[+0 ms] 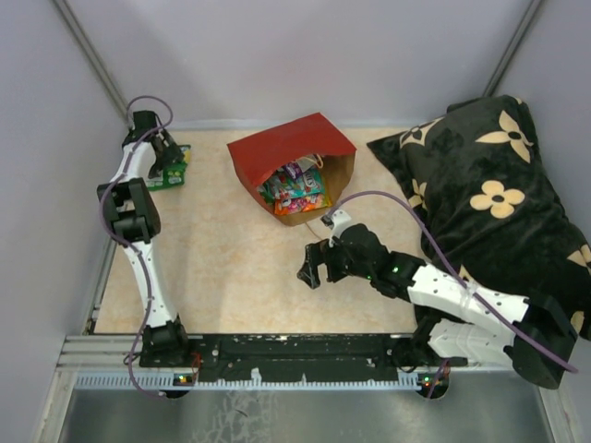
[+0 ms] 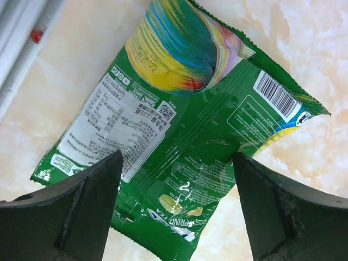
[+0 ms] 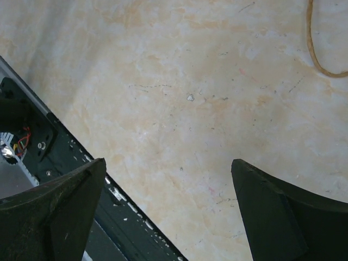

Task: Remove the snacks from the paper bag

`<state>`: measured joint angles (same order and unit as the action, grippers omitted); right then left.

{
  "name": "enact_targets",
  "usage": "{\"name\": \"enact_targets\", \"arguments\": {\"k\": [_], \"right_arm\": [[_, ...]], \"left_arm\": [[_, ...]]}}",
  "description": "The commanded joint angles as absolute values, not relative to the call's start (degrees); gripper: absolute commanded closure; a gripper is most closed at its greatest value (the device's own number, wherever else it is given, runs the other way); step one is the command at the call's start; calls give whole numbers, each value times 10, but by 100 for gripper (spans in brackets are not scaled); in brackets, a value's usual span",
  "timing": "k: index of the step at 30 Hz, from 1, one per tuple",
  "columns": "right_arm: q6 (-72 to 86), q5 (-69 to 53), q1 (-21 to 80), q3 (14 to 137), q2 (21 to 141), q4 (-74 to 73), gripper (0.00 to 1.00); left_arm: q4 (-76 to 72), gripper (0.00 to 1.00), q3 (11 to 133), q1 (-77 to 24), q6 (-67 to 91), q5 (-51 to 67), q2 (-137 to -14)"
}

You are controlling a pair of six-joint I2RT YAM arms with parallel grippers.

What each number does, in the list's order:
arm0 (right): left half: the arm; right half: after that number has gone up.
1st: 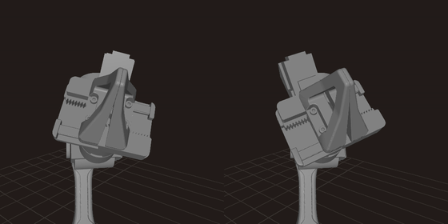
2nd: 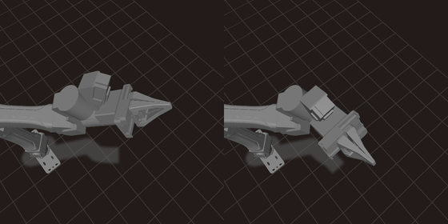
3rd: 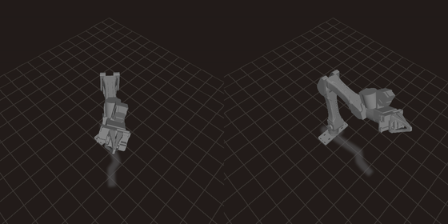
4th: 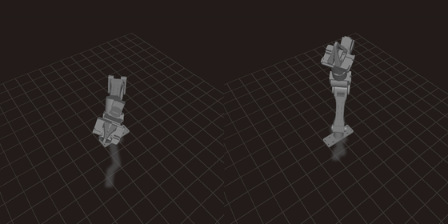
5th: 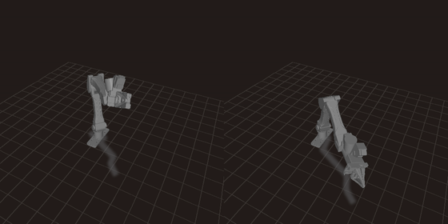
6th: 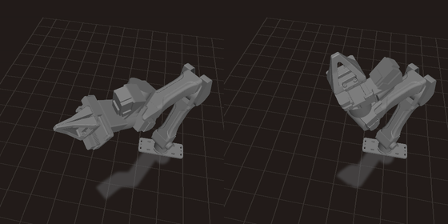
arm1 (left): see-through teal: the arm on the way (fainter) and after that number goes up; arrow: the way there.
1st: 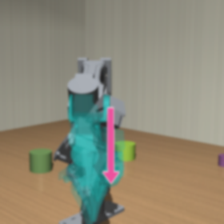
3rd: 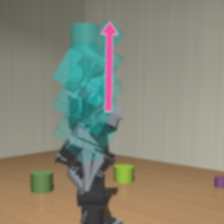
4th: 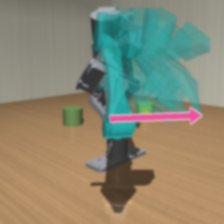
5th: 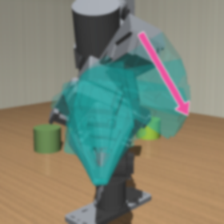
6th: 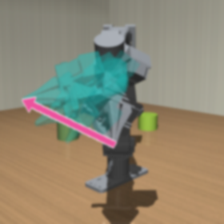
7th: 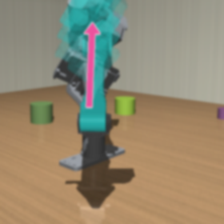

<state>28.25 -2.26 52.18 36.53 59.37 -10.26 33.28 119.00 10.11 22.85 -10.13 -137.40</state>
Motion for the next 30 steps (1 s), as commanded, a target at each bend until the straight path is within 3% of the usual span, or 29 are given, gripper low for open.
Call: {"name": "enact_targets", "arguments": {"k": [1, 7, 11, 14, 19, 25, 30], "right_arm": [[264, -54, 514, 390, 612, -57, 1], [321, -83, 483, 360, 590, 14, 1], [443, -193, 336, 339, 605, 127, 3], [515, -223, 281, 355, 654, 196, 9], [666, -167, 278, 375, 748, 308, 13], [784, -37, 294, 390, 809, 310, 44], [817, 78, 340, 427, 856, 265, 46]], "left_arm": [[327, 10, 1204, 117, 170, -67, -1385], [276, 0, 1163, 103, 131, -8, -1276], [260, 0, 1120, 68, 126, -18, -1159], [220, 0, 1041, 35, 138, -19, -1056], [152, 0, 847, -61, 167, -37, -902], [103, 0, 695, -100, 230, -1, -798], [38, 0, 585, -117, 282, 50, -730]]}}
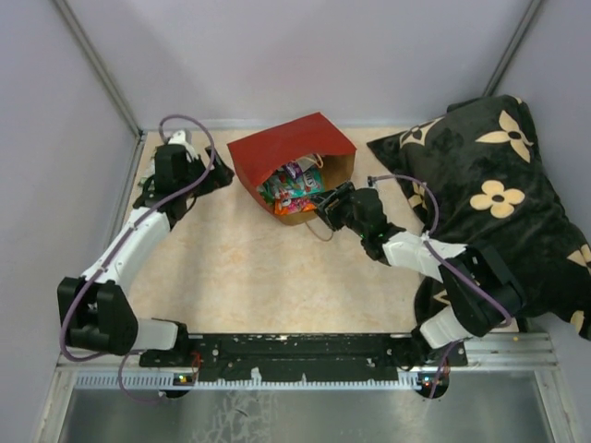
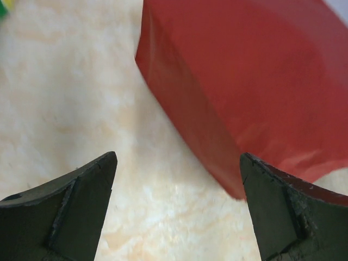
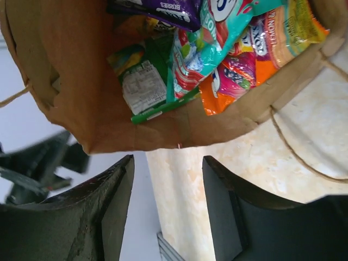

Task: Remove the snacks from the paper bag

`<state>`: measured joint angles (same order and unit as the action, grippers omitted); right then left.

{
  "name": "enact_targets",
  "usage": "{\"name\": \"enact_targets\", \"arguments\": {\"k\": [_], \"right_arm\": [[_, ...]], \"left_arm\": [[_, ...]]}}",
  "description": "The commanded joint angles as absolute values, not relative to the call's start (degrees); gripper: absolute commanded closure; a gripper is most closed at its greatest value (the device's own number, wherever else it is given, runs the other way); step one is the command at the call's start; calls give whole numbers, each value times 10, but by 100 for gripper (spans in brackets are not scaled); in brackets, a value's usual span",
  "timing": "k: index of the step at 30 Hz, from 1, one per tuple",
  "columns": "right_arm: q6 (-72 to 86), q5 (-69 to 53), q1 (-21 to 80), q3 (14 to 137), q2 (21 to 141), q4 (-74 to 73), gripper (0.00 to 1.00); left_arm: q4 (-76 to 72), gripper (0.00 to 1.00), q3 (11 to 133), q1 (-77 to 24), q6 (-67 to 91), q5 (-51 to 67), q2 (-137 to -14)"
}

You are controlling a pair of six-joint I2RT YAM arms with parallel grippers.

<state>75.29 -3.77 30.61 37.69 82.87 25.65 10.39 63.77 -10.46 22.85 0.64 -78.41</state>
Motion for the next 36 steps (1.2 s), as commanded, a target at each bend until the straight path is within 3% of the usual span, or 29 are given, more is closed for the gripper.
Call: {"name": "enact_targets", "arguments": {"k": [1, 8, 19, 21, 25, 28, 36], "right_arm": [[829, 89, 345, 435, 879, 268, 47], [865, 124, 360, 543, 1021, 213, 47], [888, 193, 381, 651, 1149, 216, 52], [889, 205, 386, 670, 1165, 211, 59], [879, 238, 404, 688, 1173, 198, 87], [860, 277, 423, 667, 1147, 199, 100], [778, 324, 439, 516, 944, 210, 100]], "left_arm": [[38, 0, 576, -123, 284, 50, -723], [75, 0, 560, -131, 288, 93, -656], [98, 0, 536, -129, 310, 322, -655], [104, 0, 526, -129, 306, 335, -643], [143, 0, 528, -129, 267, 300, -615], [162, 0, 535, -128, 240, 274, -603], [223, 0, 579, -119, 194, 232, -609]]}}
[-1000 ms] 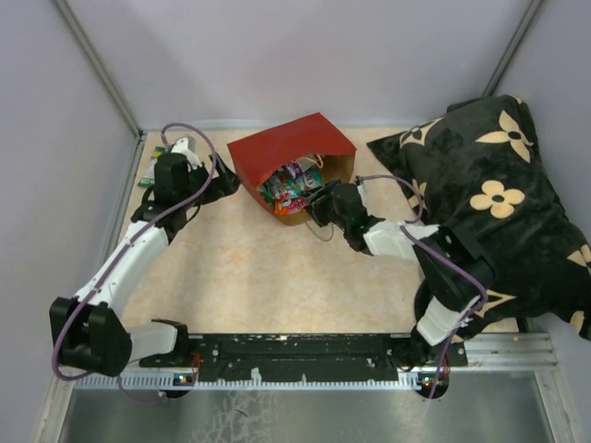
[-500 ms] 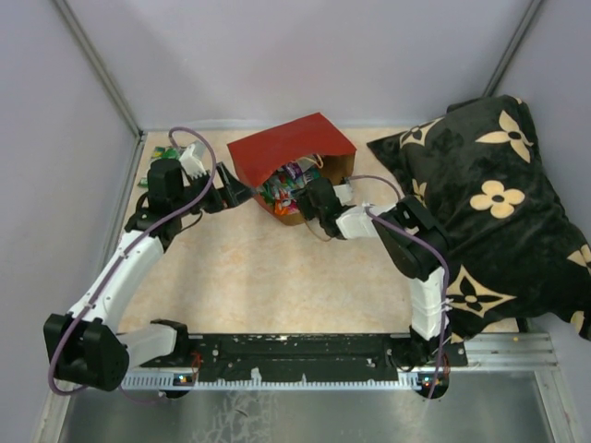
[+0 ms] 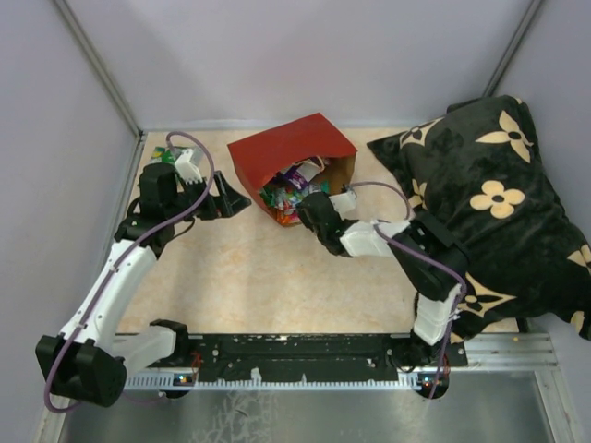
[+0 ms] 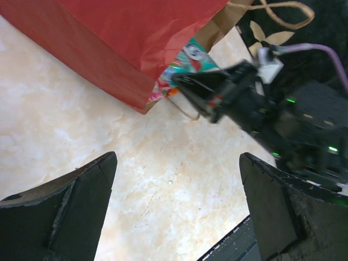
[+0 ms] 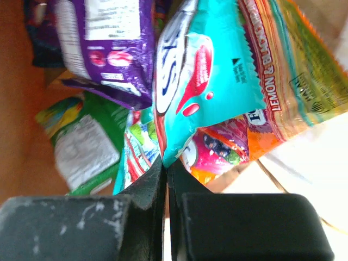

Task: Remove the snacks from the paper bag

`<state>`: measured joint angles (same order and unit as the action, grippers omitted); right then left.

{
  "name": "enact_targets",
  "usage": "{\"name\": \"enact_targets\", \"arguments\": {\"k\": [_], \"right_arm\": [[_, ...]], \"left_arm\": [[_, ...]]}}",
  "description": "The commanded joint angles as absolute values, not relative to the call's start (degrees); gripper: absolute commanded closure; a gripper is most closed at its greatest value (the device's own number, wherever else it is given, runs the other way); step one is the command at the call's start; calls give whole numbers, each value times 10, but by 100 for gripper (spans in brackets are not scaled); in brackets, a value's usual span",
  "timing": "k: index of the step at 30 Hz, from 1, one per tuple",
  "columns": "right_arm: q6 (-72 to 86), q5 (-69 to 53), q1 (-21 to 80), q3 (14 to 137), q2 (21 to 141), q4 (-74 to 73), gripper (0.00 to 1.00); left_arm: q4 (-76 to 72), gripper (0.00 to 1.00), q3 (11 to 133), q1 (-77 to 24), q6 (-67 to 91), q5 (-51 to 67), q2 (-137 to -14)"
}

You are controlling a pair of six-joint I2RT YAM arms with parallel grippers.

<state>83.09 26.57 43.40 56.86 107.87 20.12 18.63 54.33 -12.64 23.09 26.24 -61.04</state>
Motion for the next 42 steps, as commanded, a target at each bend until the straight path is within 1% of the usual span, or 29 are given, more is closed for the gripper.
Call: {"name": "enact_targets", "arguments": {"k": [1, 3, 5, 9, 12, 14, 16, 18, 21, 23, 26, 28, 31, 32, 33, 34, 35, 38, 39, 40, 41, 42], "right_arm": [[770, 324, 439, 492, 902, 201, 100], [746, 322, 439, 438, 825, 180, 100], [717, 321, 439, 408, 745, 127, 100], [630, 292, 438, 407, 613, -31, 100], [564, 233, 438, 432, 560, -131, 100], [527, 168, 439, 456, 559, -187, 100], [498, 114, 463, 482, 578, -210, 100], [470, 121, 524, 522, 616, -228, 100], [424, 145, 618, 634, 718, -252, 100], [394, 127, 664, 700, 791, -241, 100], [351, 64, 692, 800, 896, -211, 100], [316, 33, 694, 892, 970, -208, 100], [265, -11, 694, 1051, 1073, -237, 100], [256, -24, 694, 1089, 1112, -252, 99], [252, -33, 692, 1107, 1129, -263, 95], [256, -38, 688, 1097, 1134, -255, 93], [267, -44, 683, 1051, 1126, -223, 91], [331, -58, 651, 825, 1065, -78, 85], [351, -57, 637, 754, 1044, -45, 80], [365, -54, 624, 692, 1025, -26, 67], [371, -41, 614, 634, 1007, -23, 35], [370, -22, 612, 603, 986, -31, 14]], "left_arm": [[229, 0, 583, -117, 191, 227, -608], [240, 0, 592, -112, 186, 220, -609], [248, 0, 598, -108, 183, 219, -613], [269, 0, 606, -102, 179, 224, -625], [284, 0, 602, -99, 179, 216, -620], [288, 0, 597, -97, 180, 206, -611], [297, 0, 597, -90, 179, 195, -602], [314, 0, 607, -53, 176, 191, -602], [329, 0, 623, 31, 198, 215, -615], [319, 0, 624, 72, 225, 251, -622], [316, 0, 638, 81, 251, 226, -610], [324, 0, 657, 82, 257, 193, -595], [339, 0, 682, 82, 259, 158, -578], [344, 0, 688, 82, 257, 155, -574], [348, 0, 691, 82, 255, 155, -573], [353, 0, 690, 82, 253, 153, -572], [359, 0, 686, 82, 250, 151, -570], [345, 0, 637, 82, 240, 150, -555], [338, 0, 613, 81, 243, 151, -548], [327, 0, 588, 81, 245, 151, -544], [322, 0, 560, 78, 247, 150, -541], [321, 0, 545, 73, 249, 149, -541]]}}
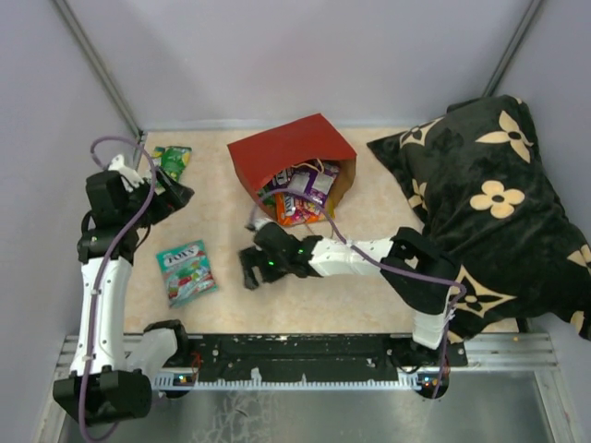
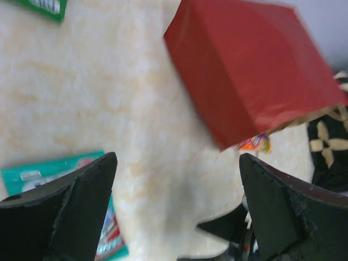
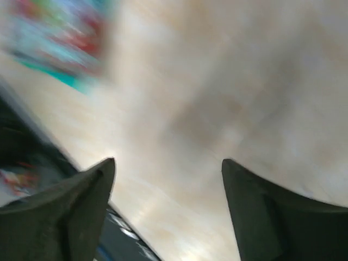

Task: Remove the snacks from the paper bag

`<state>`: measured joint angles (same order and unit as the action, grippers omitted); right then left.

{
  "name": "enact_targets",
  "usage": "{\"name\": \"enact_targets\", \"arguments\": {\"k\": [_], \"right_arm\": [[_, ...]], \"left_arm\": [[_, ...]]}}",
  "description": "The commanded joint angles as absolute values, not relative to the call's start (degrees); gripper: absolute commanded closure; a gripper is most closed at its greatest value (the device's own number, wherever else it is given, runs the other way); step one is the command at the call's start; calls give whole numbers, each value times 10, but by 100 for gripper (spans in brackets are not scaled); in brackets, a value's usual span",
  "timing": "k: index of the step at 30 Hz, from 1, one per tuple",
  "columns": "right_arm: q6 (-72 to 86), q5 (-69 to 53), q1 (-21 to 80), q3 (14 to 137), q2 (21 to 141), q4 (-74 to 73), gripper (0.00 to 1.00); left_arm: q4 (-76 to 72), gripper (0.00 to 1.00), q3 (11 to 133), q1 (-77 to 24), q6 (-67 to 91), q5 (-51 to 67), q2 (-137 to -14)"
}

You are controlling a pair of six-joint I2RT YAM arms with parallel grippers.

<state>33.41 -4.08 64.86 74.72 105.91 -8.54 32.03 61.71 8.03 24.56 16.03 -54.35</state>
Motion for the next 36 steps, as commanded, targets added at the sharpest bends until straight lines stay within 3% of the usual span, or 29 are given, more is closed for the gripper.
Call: {"name": "enact_targets", "arguments": {"k": [1, 11, 21, 28, 32, 36], "right_arm": [[363, -3, 612, 576, 966, -45, 3], [359, 94, 611, 454, 753, -135, 1], [368, 138, 610, 435, 605, -219, 1], [355, 126, 609, 400, 547, -243, 1], [344, 108, 607, 386, 526, -248, 1], [338, 103, 606, 376, 498, -248, 1]], "left_arm": [[323, 0, 535, 62, 249, 142, -542], [359, 0, 463, -141, 310, 20, -596], [418, 0, 449, -140, 404, -98, -599], [642, 0, 569, -139, 509, -307, -735], [608, 1, 545, -110, 481, -285, -747], [545, 2, 508, 14, 397, -200, -755]]}}
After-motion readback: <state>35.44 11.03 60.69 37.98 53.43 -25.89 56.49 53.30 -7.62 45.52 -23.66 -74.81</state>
